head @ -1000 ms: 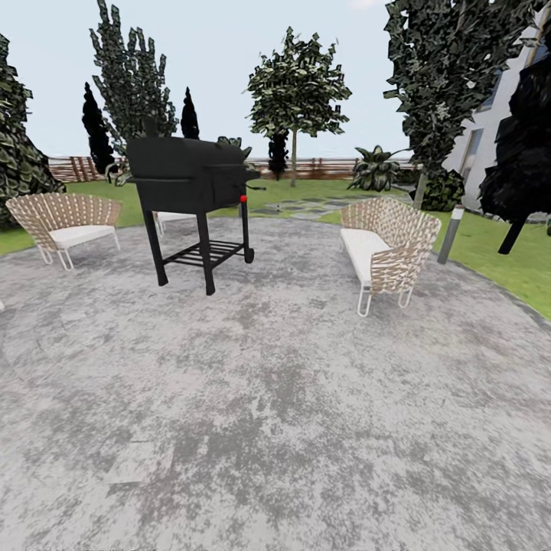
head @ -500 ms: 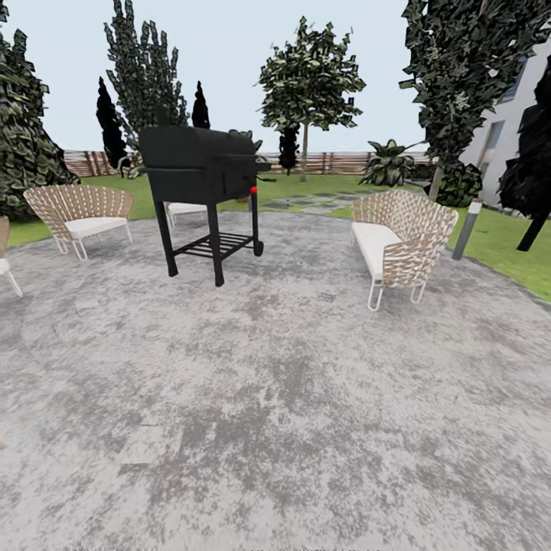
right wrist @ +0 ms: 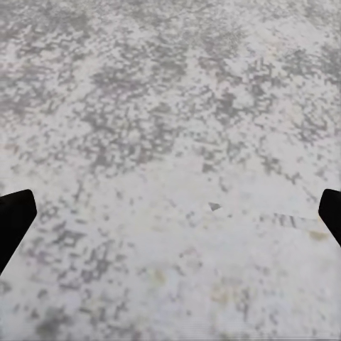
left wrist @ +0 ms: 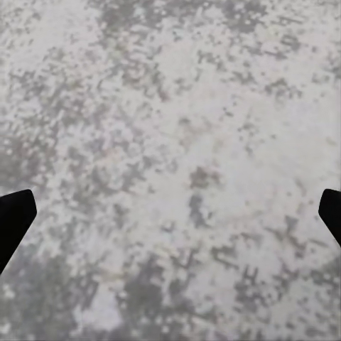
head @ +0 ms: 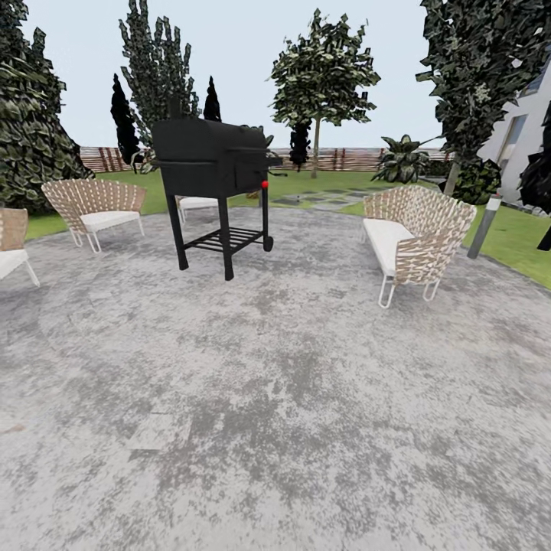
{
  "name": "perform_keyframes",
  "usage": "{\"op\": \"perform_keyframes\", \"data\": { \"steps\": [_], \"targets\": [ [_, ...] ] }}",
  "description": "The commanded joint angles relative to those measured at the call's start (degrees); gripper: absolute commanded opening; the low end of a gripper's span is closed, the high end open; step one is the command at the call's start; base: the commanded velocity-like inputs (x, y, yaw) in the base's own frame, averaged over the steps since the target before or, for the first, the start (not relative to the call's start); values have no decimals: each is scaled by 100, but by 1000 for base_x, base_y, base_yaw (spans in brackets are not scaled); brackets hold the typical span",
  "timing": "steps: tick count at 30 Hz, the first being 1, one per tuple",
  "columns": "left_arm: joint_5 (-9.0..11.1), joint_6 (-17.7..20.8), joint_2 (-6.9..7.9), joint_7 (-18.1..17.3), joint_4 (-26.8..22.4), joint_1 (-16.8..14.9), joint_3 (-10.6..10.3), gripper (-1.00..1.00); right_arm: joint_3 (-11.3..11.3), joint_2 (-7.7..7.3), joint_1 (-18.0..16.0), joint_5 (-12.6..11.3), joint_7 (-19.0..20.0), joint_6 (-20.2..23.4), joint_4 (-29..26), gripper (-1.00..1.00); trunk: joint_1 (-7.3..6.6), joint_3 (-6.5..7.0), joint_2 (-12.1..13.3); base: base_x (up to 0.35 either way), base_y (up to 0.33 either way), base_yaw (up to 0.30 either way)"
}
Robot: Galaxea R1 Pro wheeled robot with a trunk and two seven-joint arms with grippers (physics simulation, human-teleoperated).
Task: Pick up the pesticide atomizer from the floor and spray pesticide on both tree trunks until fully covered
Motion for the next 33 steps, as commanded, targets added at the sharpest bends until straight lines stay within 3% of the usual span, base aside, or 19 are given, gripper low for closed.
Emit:
{"op": "perform_keyframes", "data": {
  "steps": [1,8,25,33],
  "targets": [
    [7,-18,-2,3,5,-3,9,100,-5,1,-3,-5,1,-18,9,100,-1,-5,-2,0,0,9],
    [7,-15,2,3,5,-8,12,100,1,1,-3,4,9,-34,275,100,-1,-6,-2,95,0,3],
    [-1,-15,16,3,5,-9,12,100,-6,1,-3,-10,-14,-121,314,100,-1,-6,-2,334,0,0],
    [-2,-23,11,-5,10,-11,353,100,2,1,-3,-11,-9,-236,320,100,-1,11,-2,339,0,-121]
  ]
}}
